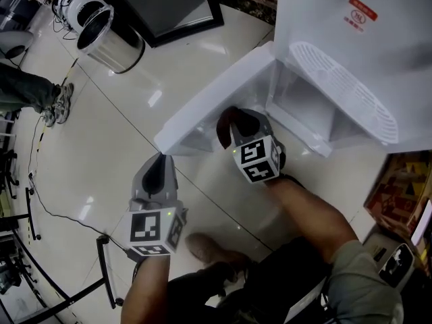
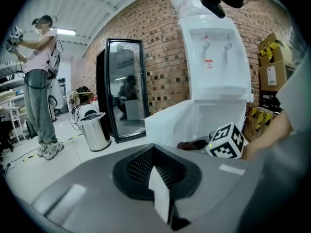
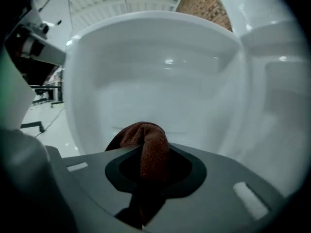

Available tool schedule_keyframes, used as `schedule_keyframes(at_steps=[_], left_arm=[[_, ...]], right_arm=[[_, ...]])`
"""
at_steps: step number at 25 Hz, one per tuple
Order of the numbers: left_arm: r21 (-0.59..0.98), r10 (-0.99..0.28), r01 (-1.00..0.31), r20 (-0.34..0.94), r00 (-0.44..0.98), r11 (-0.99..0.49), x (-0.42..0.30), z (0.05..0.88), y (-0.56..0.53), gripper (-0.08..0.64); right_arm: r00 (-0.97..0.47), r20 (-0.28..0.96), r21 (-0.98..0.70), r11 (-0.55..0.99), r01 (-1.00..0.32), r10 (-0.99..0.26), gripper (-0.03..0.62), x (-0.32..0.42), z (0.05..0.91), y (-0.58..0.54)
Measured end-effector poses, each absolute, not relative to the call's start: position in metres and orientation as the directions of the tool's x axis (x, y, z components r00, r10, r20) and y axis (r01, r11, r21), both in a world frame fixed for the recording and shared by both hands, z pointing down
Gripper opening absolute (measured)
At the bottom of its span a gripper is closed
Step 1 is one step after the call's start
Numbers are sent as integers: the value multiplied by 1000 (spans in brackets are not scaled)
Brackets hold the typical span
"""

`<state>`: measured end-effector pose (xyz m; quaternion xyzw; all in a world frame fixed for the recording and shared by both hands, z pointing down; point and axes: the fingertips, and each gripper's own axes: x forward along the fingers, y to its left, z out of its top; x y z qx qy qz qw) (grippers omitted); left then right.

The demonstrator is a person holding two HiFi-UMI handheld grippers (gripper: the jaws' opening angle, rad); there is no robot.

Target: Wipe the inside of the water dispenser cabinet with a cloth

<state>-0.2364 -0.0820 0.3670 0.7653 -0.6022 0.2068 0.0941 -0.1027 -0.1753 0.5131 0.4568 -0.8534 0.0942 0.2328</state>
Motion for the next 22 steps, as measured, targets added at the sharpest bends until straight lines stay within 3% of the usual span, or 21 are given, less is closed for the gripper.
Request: schedule_keyframes(at_steps=[5, 9, 11, 13, 17, 19, 22], left_arm=[[-98, -877, -965, 447, 177, -245, -238, 370, -81, -31], [-93, -875, -967, 454, 169, -235, -240, 371, -82, -32], [-88, -875, -970, 456, 163, -227, -239, 371, -83, -32], [-87, -874, -971, 460, 158, -222, -240, 372, -82, -32], [-101, -878, -968, 451, 161, -229, -239, 371, -83, -32], [-90, -873, -969, 460, 163, -228, -237, 371, -82, -32], [-83, -872, -969, 459, 169, -231, -236, 372, -80, -32]], right_arm=[[-259, 493, 71, 335, -939, -831, 95, -20, 511, -207], [-209, 491, 62, 273, -960, -846, 95, 14, 511, -210], [-298, 468, 29, 352, -936, -832, 97, -2, 505, -201], [-474, 435, 3, 528, -849, -765, 97, -46, 497, -176], [-778, 432, 5, 864, -504, -457, 97, -152, 502, -92], [-812, 469, 2, 920, -392, -347, 97, -182, 519, -64], [-772, 527, -3, 908, -419, -355, 97, -192, 547, -68]])
